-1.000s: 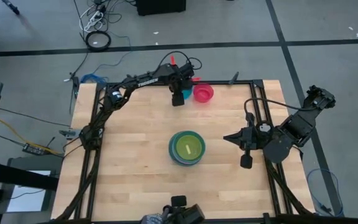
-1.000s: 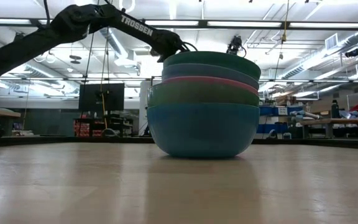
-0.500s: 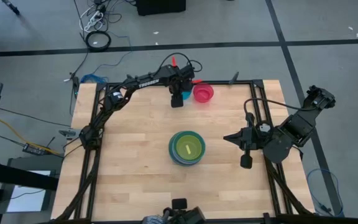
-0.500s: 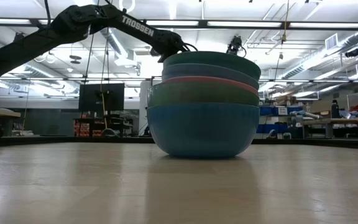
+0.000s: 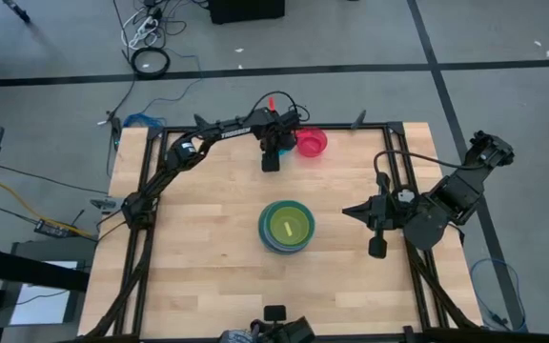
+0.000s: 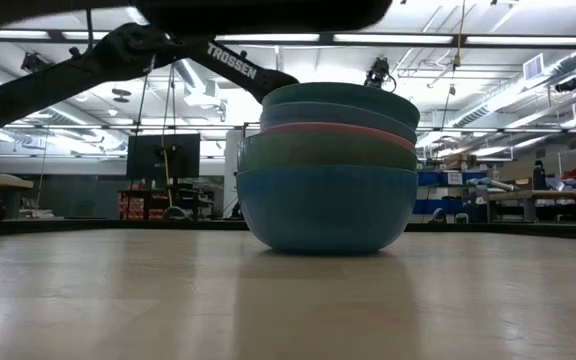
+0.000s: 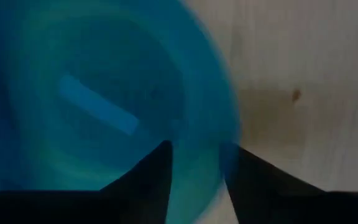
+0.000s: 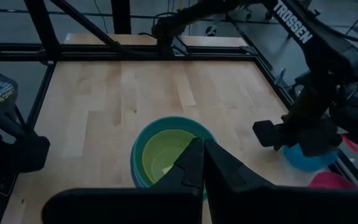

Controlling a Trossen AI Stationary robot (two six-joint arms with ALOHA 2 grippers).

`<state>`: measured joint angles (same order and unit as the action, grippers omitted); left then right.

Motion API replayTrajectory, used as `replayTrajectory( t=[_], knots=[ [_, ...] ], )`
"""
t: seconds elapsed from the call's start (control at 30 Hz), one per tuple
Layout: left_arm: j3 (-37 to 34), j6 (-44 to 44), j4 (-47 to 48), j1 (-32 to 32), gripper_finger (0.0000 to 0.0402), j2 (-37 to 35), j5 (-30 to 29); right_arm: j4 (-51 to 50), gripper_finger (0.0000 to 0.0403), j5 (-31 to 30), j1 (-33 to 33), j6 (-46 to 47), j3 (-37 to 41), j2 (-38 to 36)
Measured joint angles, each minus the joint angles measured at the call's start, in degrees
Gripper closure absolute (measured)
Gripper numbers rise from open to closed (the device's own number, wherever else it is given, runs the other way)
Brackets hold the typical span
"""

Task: Nest bowls inside each other
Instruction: Stack the transparent blue bowl on the transparent yellow bowl

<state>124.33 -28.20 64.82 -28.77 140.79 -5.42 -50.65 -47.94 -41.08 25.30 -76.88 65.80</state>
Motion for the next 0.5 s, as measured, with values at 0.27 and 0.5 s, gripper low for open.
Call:
replayTrajectory(
  t=[0.27, 0.5],
  knots=[
    [0.04, -2.51, 1.65, 0.05, 0.0394, -0.09, -3.61, 0.24, 0.0403, 0.00, 0.00, 0.00, 0.00, 0.00],
    [7.11, -1.90, 12.06, 2.92, 0.0397, -0.78, -4.43, 0.39, 0.0403, -0.28, 0.00, 0.00, 0.00, 0.00]
  ],
)
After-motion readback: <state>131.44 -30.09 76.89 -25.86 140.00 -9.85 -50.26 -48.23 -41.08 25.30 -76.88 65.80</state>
